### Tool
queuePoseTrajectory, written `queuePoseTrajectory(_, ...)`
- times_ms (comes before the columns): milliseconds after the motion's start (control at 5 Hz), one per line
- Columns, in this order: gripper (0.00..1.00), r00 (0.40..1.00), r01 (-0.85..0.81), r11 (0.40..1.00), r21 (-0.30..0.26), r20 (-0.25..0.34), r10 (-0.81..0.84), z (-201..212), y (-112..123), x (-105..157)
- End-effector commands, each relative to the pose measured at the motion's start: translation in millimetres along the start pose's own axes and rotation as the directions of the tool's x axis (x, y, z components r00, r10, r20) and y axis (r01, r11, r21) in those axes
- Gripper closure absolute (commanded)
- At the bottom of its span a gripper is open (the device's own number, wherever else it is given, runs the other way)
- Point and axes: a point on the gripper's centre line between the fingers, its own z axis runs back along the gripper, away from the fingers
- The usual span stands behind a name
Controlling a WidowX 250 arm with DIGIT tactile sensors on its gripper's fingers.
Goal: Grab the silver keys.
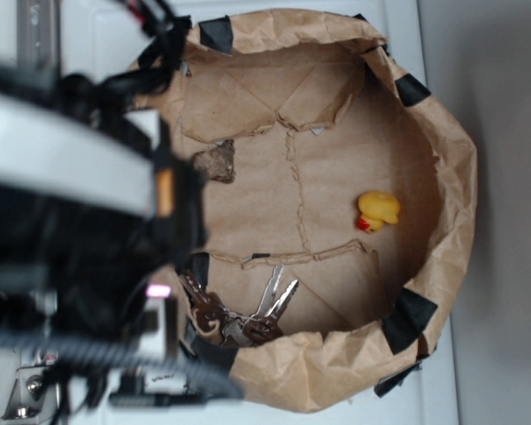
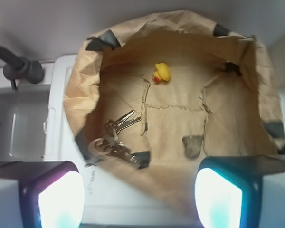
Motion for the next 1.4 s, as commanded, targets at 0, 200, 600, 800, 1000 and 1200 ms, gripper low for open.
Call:
queuePoseTrajectory(0,0.00,0.993,0.119,0.991,-0.061,-0.019,-0.120,-40,25,20)
queuePoseTrajectory(200,0.00,0.999,0.034,0.999,-0.021,-0.039,-0.035,-71,29,28)
queuePoseTrajectory(600,0.00,0.994,-0.007,1.000,0.019,-0.107,0.009,-123,25,38)
queuePoseTrajectory(800,0.00,0.987,0.051,0.993,-0.104,-0.143,-0.066,-123,3,34)
queuePoseTrajectory(1000,0.00,0.975,0.111,0.968,-0.224,-0.164,-0.150,-114,-14,23)
queuePoseTrajectory(1200,0.00,0.965,0.162,0.952,-0.260,-0.160,-0.208,-120,-30,9)
